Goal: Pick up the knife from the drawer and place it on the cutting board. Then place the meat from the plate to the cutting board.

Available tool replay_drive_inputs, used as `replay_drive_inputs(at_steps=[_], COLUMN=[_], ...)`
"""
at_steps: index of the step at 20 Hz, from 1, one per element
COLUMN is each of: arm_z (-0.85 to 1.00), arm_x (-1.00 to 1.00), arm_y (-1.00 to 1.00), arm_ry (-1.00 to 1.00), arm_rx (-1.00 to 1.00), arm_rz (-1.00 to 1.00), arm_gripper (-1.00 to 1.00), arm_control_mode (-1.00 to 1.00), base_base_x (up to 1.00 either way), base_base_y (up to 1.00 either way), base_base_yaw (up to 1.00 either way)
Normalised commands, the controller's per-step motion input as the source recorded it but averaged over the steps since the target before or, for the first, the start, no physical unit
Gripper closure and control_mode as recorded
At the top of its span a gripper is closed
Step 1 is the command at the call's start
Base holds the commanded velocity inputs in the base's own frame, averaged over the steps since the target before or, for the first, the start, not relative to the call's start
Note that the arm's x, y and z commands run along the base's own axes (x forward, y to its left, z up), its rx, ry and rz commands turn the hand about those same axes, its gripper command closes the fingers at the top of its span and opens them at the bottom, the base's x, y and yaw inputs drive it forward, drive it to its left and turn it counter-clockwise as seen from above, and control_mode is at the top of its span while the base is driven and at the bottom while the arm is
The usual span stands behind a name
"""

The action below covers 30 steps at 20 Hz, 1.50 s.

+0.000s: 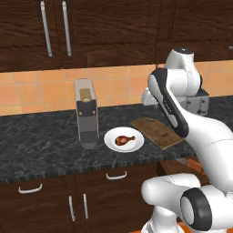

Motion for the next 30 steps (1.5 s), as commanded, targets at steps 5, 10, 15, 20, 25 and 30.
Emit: replay_drive_inputs(at_steps=[5,10,15,20,25,30], arm_z=[-0.09,-0.25,-0.39,-0.32,-0.43,-0.32], arm_x=[-0.05,-0.04,-0.23,-0.05,-0.09,-0.15], arm_y=[-0.08,-0.22,-0.21,-0.28,-0.53,-0.47], arm_ry=[0.04,0.12,0.23,0.30,0.15,0.13], arm_rx=[0.00,0.01,-0.03,-0.03,0.01,0.00], arm_rz=[-0.02,-0.03,0.00,0.00,0.00,0.00], arm_gripper=[-1.00,-1.00,-1.00,-1.00,-1.00,-1.00], arm_control_mode=[-1.00,-1.00,-1.00,-1.00,-1.00,-1.00], base_base_x=[0.00,0.00,0.00,0.00,0.00,0.00], base_base_y=[0.00,0.00,0.00,0.00,0.00,0.00], base_base_yaw=[0.00,0.00,0.00,0.00,0.00,0.00])
